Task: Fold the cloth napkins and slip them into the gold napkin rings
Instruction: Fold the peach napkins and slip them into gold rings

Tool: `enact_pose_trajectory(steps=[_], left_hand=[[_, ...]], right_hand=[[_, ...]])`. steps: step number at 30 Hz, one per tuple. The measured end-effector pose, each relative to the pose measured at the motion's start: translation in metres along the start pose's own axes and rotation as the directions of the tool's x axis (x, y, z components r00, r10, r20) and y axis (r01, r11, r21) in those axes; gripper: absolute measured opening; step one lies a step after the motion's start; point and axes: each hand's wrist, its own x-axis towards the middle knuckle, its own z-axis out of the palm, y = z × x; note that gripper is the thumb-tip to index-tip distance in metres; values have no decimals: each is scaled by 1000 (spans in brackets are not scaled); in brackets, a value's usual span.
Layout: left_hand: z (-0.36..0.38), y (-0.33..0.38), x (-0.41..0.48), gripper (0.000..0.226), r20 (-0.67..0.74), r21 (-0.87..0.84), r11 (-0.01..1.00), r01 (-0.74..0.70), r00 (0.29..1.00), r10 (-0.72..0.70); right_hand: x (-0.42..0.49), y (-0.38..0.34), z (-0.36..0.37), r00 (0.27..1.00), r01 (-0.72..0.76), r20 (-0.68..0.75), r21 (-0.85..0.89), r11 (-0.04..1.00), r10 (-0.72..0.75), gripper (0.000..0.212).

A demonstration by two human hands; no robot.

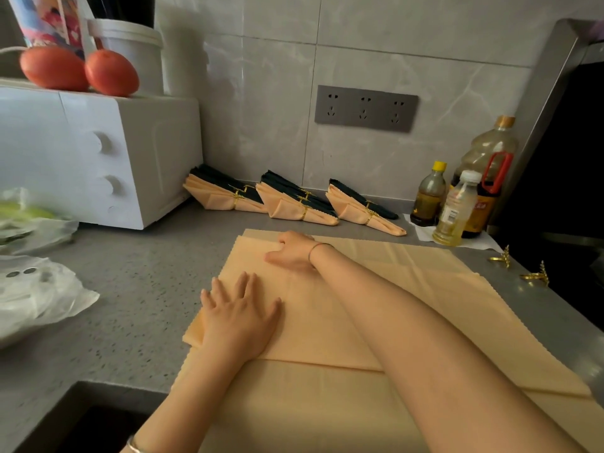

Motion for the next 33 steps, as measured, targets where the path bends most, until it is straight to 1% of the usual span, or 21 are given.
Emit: enact_pose_trajectory(steps=[1, 3, 4, 6, 8, 9, 11, 12, 13, 14, 15, 16, 17, 18, 19, 20, 21, 27, 29, 31, 33], left_hand=[[0, 0, 1, 75, -2, -6, 1000, 7, 1000, -7], [2, -2, 2, 78, -5, -19, 1000, 23, 1000, -23], [2, -2, 3, 80, -3, -26, 999, 30, 1000, -30], [3, -2, 5, 82, -13, -62, 997, 37, 999, -38], [3, -2, 6, 80, -73, -218, 974, 55, 995, -73], [0, -4, 5, 78, -121, -363, 930, 63, 986, -114], [-6, -9, 4, 70, -205, -657, 753, 29, 955, -216], [-10, -10, 3, 66, -221, -753, 658, -3, 943, -249], [-13, -12, 1, 63, -227, -803, 596, -33, 940, -255], [-16, -12, -2, 60, -230, -812, 582, -50, 943, -240], [-19, -14, -5, 57, -219, -789, 612, -45, 952, -213], [-22, -16, -7, 56, -192, -707, 707, -23, 968, -161], [-24, -14, -12, 55, -133, -556, 831, 0, 987, -89], [-24, -12, -17, 56, -59, -378, 926, 8, 998, -33], [-23, -10, -23, 58, -3, -193, 981, -22, 1000, 21], [-21, -6, -27, 58, 43, -91, 995, -49, 998, 53], [-19, -1, -33, 56, 58, -54, 996, -67, 996, 70], [-6, 14, -54, 57, 82, 53, 984, -169, 983, 164], [-4, 16, -57, 71, 92, 65, 979, -191, 978, 185], [-4, 18, -61, 101, 113, 51, 974, -221, 970, 215], [-5, 19, -63, 107, 134, 55, 974, -219, 969, 210]], right_hand=[[0, -7, 0, 999, 43, -18, 6, 999, -43, 50], [3, -20, 3, 988, 140, -69, 15, 990, -138, 20], [2, -25, 3, 977, 189, -112, 36, 981, -184, 13], [-5, -30, 1, 945, 293, -183, 97, 951, -273, 17], [-17, -28, -3, 912, 368, -246, 135, 920, -328, 14], [-24, -25, -5, 902, 385, -270, 144, 912, -338, 12], [-42, -15, -10, 886, 399, -318, 153, 904, -337, 11], [-53, -9, -12, 881, 401, -334, 148, 904, -336, 11], [-64, -3, -13, 878, 402, -339, 142, 905, -337, 11], [-79, 3, -13, 880, 399, -333, 131, 907, -339, 11], [-91, 11, -12, 884, 391, -324, 113, 913, -339, 12], [-104, 18, -10, 885, 384, -317, 85, 919, -340, 14], [-119, 26, -8, 888, 374, -308, 52, 926, -342, 15], [-131, 32, -5, 889, 368, -299, 18, 930, -346, 17], [-142, 39, -3, 891, 363, -285, -23, 932, -354, 18], [-153, 45, -1, 895, 357, -266, -56, 932, -359, 20], [-163, 51, 2, 898, 356, -245, -84, 931, -365, 21], [-205, 71, 16, 874, 381, -264, -149, 912, -408, 21], [-213, 75, 21, 866, 396, -268, -149, 906, -423, 21], [-217, 79, 26, 851, 415, -291, -135, 900, -437, 23], [-220, 81, 31, 846, 424, -303, -119, 898, -439, 28]])
